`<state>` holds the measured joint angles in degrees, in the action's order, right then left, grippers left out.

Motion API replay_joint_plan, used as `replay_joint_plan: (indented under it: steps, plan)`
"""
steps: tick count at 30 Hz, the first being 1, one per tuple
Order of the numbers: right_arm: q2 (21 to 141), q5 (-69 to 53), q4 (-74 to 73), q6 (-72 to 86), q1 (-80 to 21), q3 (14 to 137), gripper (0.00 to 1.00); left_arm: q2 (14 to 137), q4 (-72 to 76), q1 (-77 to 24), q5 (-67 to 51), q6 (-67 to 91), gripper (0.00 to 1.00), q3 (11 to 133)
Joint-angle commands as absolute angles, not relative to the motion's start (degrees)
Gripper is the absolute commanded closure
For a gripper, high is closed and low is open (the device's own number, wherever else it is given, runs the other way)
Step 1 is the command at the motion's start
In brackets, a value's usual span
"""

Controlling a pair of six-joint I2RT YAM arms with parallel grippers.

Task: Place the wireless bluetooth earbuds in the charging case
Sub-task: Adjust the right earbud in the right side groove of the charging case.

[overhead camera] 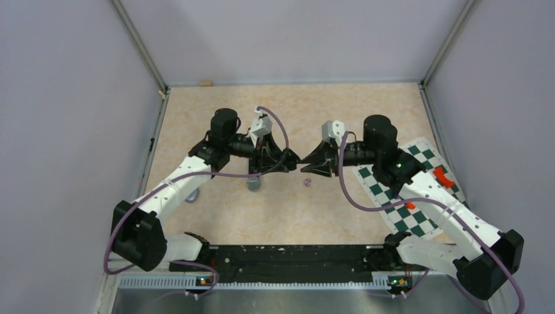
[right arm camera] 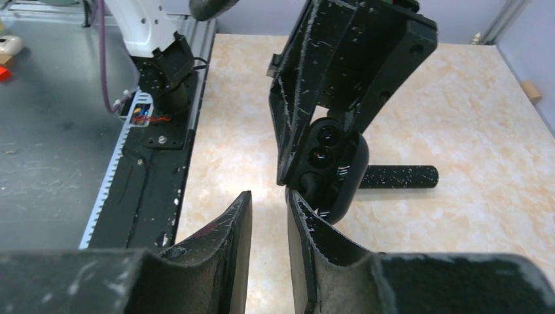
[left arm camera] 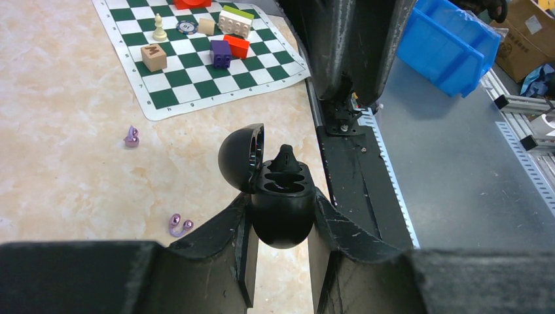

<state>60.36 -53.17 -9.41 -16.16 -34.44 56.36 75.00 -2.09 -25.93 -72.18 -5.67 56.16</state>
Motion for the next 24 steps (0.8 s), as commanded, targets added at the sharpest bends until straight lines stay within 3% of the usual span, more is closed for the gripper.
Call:
replay_joint_plan:
  steps: [1, 8, 24]
  plan:
    - [60.21, -59.92, -7.93, -17.14, -33.75, 57.28, 0.76, 73.55, 0.26, -26.16, -73.43, -5.53, 1.0, 58.77]
    - [62.11, -57.31, 0.95, -12.6, -33.84, 53.11, 0.82, 73.52, 0.26, -26.19, -73.64, -5.31, 1.0, 58.8]
    - [64.72, -51.06, 4.42, -12.21, -35.34, 51.51, 0.83, 73.6, 0.5, -26.12, -73.37, -4.44, 1.0, 58.8]
